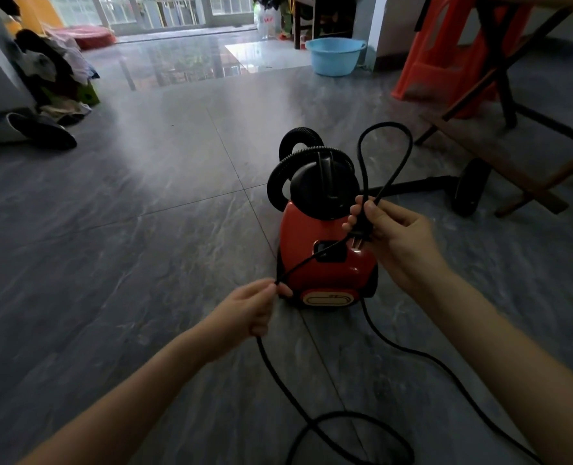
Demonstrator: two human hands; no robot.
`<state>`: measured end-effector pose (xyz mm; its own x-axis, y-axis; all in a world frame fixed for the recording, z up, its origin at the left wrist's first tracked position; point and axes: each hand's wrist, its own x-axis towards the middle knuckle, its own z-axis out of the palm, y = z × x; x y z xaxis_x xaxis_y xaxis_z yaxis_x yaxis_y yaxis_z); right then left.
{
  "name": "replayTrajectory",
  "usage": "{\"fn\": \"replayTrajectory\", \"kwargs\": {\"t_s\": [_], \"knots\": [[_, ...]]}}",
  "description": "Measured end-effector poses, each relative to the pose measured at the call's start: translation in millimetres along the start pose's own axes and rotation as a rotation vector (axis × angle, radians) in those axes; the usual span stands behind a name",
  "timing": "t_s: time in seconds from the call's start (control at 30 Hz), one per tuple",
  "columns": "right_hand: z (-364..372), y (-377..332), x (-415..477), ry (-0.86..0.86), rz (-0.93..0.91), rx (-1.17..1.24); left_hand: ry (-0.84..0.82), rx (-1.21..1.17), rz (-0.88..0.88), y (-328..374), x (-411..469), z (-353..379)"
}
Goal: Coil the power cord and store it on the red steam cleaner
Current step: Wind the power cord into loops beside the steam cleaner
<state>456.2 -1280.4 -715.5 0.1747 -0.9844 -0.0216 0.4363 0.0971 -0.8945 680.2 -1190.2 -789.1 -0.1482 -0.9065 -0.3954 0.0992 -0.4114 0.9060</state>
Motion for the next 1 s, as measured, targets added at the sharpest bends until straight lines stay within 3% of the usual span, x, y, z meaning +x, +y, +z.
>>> {"fn": "replayTrajectory", "kwargs": {"t_s": [0.1,0.23,0.5,0.77,0.93,1.0], "knots": [[-5,4,3,0.014,0.014,-0.004,0.200,0.413,0.272,19,1,-5],[-8,10,3,0.005,0.001,-0.081,0.328,0.776,0.583,44,-3,-7],[-5,24,-8,-0.050,0.040,-0.269,0.190,1.048,0.794,82,-1,0],[4,34,-16,-0.168,0.150,-0.185,0.289,0.936,0.829,99,6,8],[2,19,-9,-0.052,0.112,0.011,0.312,0.328,0.479,85,8,-10],[0,15,-5,0.010,0.087,0.047,0.284,0.218,0.348,73,8,-19]]}}
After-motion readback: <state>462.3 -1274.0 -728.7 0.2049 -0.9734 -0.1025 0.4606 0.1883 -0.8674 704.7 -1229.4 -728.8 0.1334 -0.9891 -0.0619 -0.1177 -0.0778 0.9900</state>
